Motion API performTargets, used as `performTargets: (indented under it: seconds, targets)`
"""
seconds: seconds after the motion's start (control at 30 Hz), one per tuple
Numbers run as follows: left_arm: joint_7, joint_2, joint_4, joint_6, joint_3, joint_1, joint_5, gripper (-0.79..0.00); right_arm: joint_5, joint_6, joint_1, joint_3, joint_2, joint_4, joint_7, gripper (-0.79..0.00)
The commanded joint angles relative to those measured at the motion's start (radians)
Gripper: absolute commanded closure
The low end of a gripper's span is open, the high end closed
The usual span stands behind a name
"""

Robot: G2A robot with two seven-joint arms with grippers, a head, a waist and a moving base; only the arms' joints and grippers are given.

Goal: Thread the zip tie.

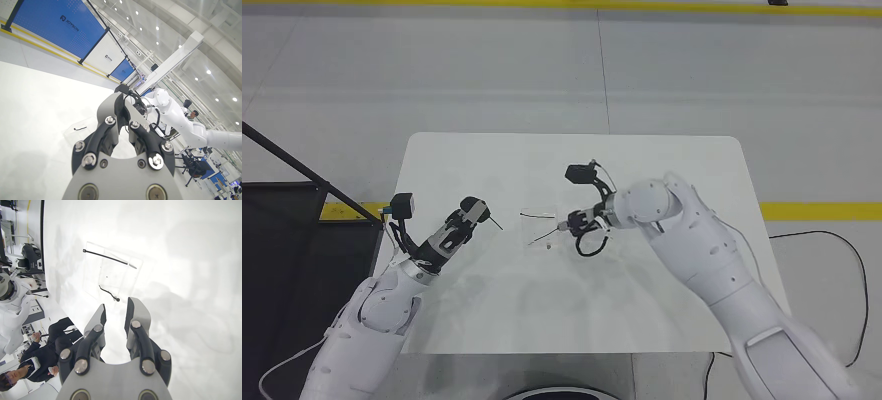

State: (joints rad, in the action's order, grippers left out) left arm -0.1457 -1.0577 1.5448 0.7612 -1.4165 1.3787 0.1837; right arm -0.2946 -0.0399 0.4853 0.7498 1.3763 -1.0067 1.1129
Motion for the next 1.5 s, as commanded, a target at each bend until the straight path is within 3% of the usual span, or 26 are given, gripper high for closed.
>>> performTargets:
  seconds: [0.0, 0.6, 0.73, 1.47]
  targets:
    - [0.000, 0.000, 0.000, 0.000, 0.000, 0.000, 0.000, 0.000, 0.007, -0.003, -0.015, -0.010, 0.009, 0.030, -0.002, -0.256]
    - [0.000, 0.000, 0.000, 0.000, 0.000, 0.000, 0.000, 0.000, 0.045, -0.042, -0.104, -0.090, 0.083, 0.209, -0.006, -0.237]
    - [0.000, 0.000, 0.000, 0.000, 0.000, 0.000, 0.000, 0.000, 0.045, -0.052, -0.112, -0.098, 0.093, 0.226, -0.003, -0.197]
    - [0.000, 0.000, 0.000, 0.000, 0.000, 0.000, 0.000, 0.000, 0.039, -0.093, -0.104, -0.074, 0.096, 0.225, 0.027, -0.197]
